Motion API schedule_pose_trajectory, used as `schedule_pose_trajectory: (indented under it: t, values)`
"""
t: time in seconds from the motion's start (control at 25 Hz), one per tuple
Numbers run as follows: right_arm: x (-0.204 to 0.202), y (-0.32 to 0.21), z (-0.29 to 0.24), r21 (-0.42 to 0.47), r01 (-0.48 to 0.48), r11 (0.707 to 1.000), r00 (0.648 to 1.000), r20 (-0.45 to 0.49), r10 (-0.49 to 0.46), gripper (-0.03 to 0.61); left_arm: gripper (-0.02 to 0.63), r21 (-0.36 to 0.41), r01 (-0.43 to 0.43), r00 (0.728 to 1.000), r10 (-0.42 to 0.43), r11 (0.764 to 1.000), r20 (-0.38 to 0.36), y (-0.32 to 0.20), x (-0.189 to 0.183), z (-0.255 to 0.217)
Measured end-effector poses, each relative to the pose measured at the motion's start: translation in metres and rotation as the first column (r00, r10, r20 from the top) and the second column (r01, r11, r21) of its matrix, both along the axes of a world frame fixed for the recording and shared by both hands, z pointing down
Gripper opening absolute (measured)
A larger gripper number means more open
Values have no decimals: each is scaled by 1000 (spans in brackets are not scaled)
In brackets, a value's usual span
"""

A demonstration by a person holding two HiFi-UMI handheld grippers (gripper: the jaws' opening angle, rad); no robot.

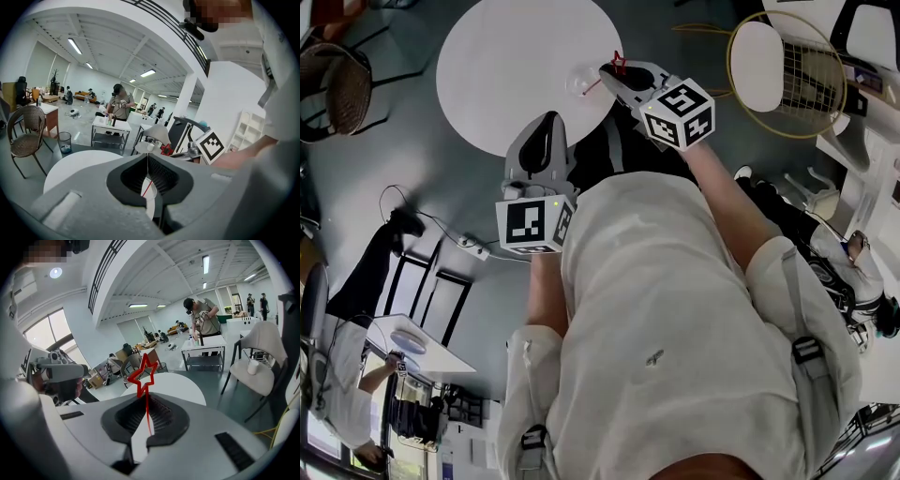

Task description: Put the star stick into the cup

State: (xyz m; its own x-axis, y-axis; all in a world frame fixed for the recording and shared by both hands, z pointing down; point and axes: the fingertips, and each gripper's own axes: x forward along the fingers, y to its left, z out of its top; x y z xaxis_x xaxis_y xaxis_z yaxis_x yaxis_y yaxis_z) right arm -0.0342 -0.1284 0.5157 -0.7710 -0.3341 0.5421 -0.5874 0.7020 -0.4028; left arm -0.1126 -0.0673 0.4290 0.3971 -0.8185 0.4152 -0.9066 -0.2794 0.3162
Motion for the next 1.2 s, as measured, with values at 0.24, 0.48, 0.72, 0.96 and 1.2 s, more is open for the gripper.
schedule_pose_trajectory:
  t: [0.24,0.48,0.72,0.96,1.2]
  values:
    - [6,5,17,-15,1,1000,1000,-21,-2,23,12,-4,-3,1000,3,1000,3,1,7,4]
    - [2,6,27,-26,3,1000,999,-46,-4,23,12,-13,-6,1000,6,1000,0,3,4,7]
    - [3,8,40,-38,2,999,998,-66,-4,23,12,-17,-15,1000,15,1000,1,5,8,9]
    - [1,11,51,-52,1,999,996,-85,-5,25,12,-17,-13,1000,13,1000,4,8,4,8]
    - [3,14,60,-58,-3,998,995,-103,-3,28,12,-20,-12,1000,12,1000,2,10,4,11]
